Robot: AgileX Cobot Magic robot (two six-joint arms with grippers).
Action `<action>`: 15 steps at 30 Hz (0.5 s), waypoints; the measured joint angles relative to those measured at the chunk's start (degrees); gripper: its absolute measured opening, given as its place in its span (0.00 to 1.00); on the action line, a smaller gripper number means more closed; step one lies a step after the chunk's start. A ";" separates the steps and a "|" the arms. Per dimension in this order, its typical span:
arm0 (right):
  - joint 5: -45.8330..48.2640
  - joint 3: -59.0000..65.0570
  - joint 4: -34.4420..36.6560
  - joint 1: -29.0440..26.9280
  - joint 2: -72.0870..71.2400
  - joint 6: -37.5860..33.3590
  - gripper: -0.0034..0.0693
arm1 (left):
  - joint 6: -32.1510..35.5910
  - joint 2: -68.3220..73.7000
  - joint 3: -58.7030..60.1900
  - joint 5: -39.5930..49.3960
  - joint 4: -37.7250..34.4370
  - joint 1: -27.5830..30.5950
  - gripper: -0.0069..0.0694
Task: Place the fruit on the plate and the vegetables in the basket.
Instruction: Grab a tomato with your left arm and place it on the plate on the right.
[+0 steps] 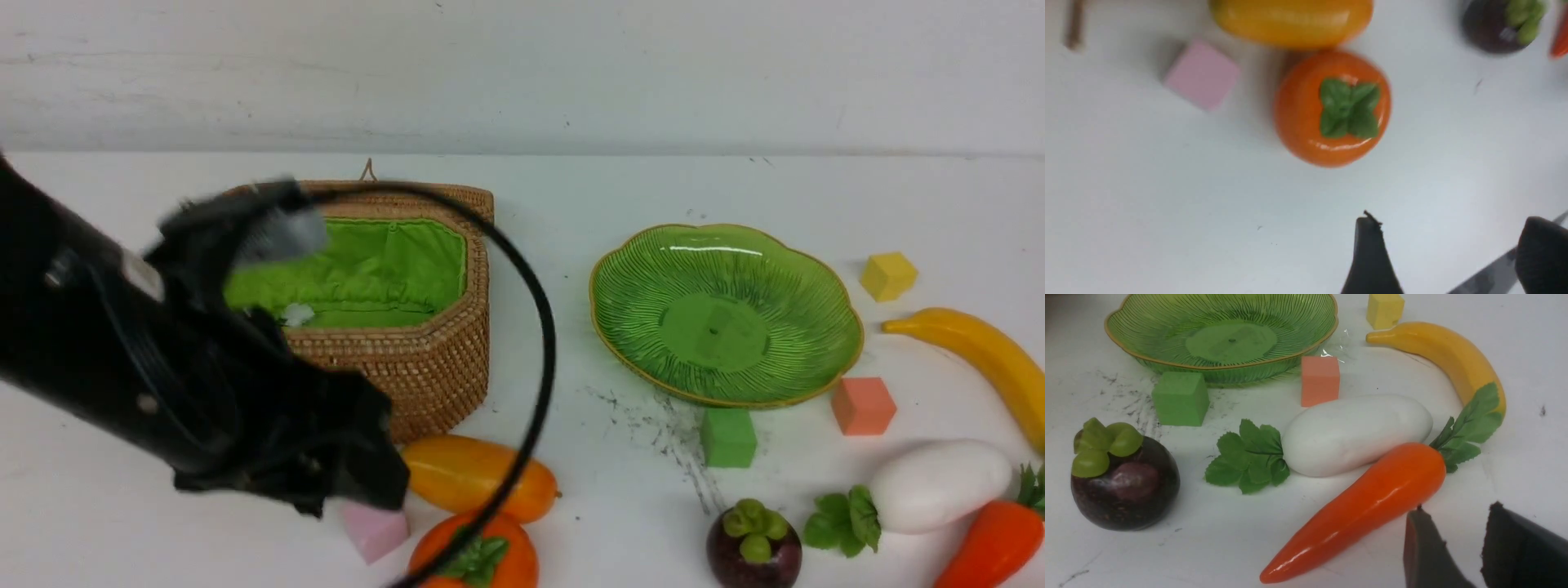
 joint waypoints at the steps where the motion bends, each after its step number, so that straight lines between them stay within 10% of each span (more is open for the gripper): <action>1: 0.00 0.00 0.00 0.00 0.00 0.00 0.38 | -0.13 0.45 0.21 -0.39 0.11 -0.53 0.69; 15: 0.00 0.00 0.00 0.00 0.00 0.00 0.38 | -12.46 16.60 1.54 -12.28 8.27 -6.36 0.73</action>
